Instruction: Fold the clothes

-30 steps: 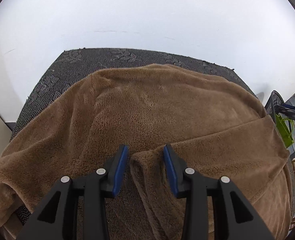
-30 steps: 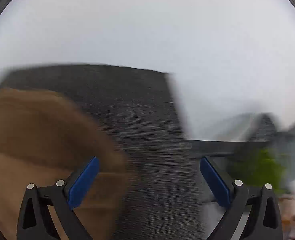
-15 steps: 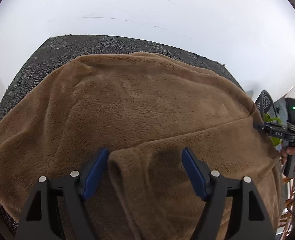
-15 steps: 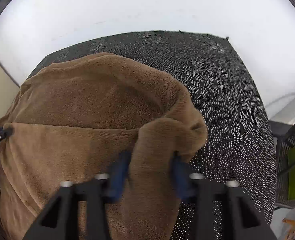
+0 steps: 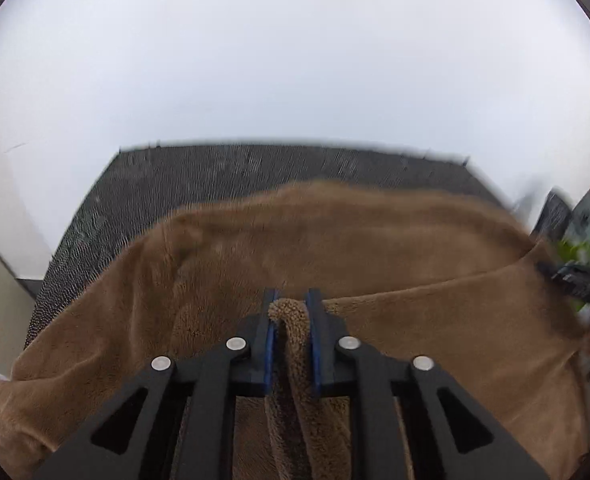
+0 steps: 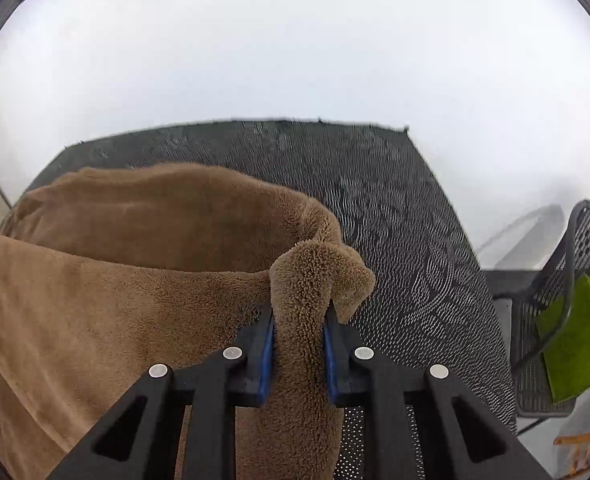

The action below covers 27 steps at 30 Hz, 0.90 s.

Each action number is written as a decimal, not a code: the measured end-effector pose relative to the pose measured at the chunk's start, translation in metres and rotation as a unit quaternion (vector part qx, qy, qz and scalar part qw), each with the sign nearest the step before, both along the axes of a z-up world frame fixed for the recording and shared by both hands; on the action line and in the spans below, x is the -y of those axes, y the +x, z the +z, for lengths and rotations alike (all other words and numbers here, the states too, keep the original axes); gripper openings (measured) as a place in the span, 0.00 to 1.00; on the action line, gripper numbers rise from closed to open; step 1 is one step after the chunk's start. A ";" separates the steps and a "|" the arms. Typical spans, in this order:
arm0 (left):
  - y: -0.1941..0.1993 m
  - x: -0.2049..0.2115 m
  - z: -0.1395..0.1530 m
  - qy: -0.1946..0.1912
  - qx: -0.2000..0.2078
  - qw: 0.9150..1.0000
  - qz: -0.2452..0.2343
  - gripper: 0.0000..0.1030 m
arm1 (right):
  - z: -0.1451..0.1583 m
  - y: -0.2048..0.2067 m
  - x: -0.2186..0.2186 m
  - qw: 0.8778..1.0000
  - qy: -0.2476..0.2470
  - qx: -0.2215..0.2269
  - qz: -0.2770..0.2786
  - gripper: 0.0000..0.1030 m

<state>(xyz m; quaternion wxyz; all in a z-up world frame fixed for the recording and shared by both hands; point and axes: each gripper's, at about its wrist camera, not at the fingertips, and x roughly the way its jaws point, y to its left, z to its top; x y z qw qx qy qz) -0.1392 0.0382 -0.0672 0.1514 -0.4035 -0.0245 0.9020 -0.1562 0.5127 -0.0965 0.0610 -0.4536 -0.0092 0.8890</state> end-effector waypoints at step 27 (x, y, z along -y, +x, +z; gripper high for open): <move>0.050 -0.034 -0.032 -0.040 0.029 0.998 -0.049 0.77 | -0.017 0.050 0.065 0.996 -0.034 0.007 0.086 0.83</move>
